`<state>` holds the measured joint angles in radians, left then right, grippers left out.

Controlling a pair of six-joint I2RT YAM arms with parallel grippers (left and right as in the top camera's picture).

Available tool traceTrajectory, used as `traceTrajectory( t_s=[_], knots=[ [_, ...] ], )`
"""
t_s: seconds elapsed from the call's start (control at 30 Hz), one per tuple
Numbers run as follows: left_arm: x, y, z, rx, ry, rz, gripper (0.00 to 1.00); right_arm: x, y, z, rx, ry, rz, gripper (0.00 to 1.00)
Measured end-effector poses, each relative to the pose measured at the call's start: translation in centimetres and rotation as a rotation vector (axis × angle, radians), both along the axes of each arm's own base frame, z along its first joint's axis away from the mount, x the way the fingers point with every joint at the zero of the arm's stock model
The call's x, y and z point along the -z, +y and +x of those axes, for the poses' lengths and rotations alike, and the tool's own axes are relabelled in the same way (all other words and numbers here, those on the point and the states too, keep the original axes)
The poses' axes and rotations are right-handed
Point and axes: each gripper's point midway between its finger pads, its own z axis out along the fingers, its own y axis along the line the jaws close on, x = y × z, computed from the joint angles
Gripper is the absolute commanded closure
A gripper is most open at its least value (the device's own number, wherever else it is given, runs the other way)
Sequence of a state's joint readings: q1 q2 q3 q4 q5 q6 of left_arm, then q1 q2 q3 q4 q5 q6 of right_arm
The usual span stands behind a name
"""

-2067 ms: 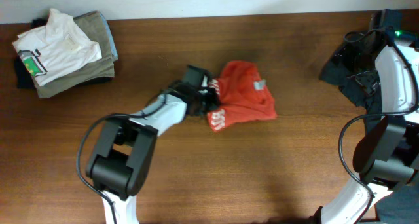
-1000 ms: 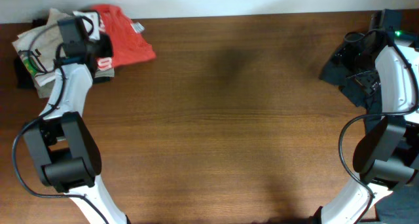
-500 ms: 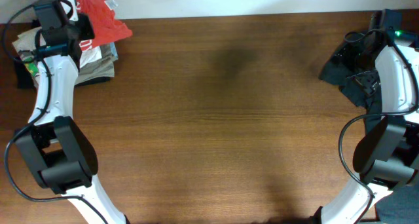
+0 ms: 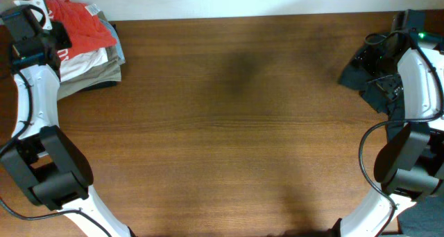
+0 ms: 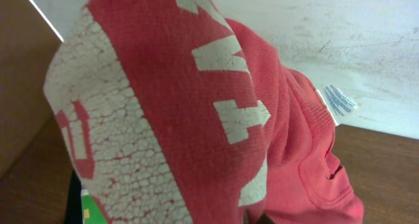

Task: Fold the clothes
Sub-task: 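Carry the bundle to the top-left clothes stack with the left gripper, then lower the bundle onto the stack and adjust it with the left gripper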

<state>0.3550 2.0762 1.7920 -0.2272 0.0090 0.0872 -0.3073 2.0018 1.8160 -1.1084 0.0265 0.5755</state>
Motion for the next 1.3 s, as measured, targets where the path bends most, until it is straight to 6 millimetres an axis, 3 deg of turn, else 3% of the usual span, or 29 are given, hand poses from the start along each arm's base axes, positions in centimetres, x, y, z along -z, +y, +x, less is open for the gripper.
traceTrajectory(
  t_s=[0.1, 0.3, 0.53, 0.57, 0.63, 0.67, 0.7, 1.03, 1.07, 1.1, 1.17, 1.2, 1.3],
  knots=[
    [0.7, 0.5, 0.0, -0.026, 0.015, 0.010, 0.99, 0.0, 0.0, 0.0, 0.000, 0.000, 0.000, 0.01],
    [4.4, 2.4, -0.3, -0.111, 0.092, 0.037, 0.99, 0.0, 0.0, 0.0, 0.000, 0.000, 0.000, 0.01],
    [7.2, 6.5, -2.0, -0.218, 0.154, 0.055, 0.99, 0.0, 0.0, 0.0, 0.001, 0.000, 0.001, 0.01],
    [7.2, 6.6, -2.1, -0.221, 0.154, 0.056, 0.91, 0.0, 0.0, 0.0, 0.000, 0.000, 0.000, 0.01],
    [7.1, 8.1, -2.8, -0.253, 0.154, 0.059, 0.40, 0.0, 0.0, 0.0, 0.000, 0.000, 0.000, 0.01],
    [7.2, 8.5, -3.1, -0.260, 0.158, 0.059, 0.07, 0.0, 0.0, 0.0, 0.000, 0.000, 0.000, 0.01],
    [7.2, 9.0, -3.4, -0.271, 0.163, 0.063, 0.01, 0.0, 0.0, 0.0, 0.000, 0.000, 0.000, 0.01],
    [6.7, 9.9, -3.6, -0.295, 0.146, 0.078, 0.01, 0.0, 0.0, 0.0, 0.000, 0.000, 0.000, 0.01],
    [6.6, 10.0, -3.6, -0.295, 0.144, 0.079, 0.06, 0.0, 0.0, 0.0, 0.000, 0.000, 0.000, 0.01],
    [6.5, 9.9, -3.4, -0.294, 0.137, 0.081, 0.25, 0.0, 0.0, 0.0, 0.001, 0.000, 0.001, 0.01],
    [6.1, 9.7, -3.0, -0.291, 0.118, 0.085, 0.88, 0.0, 0.0, 0.0, 0.000, 0.000, 0.000, 0.01],
    [5.7, 9.5, -2.6, -0.286, 0.098, 0.095, 0.99, 0.0, 0.0, 0.0, 0.000, 0.000, 0.000, 0.01],
    [4.6, 8.8, -1.5, -0.271, 0.053, 0.111, 0.99, 0.0, 0.0, 0.0, 0.000, 0.000, 0.000, 0.01]
  ],
)
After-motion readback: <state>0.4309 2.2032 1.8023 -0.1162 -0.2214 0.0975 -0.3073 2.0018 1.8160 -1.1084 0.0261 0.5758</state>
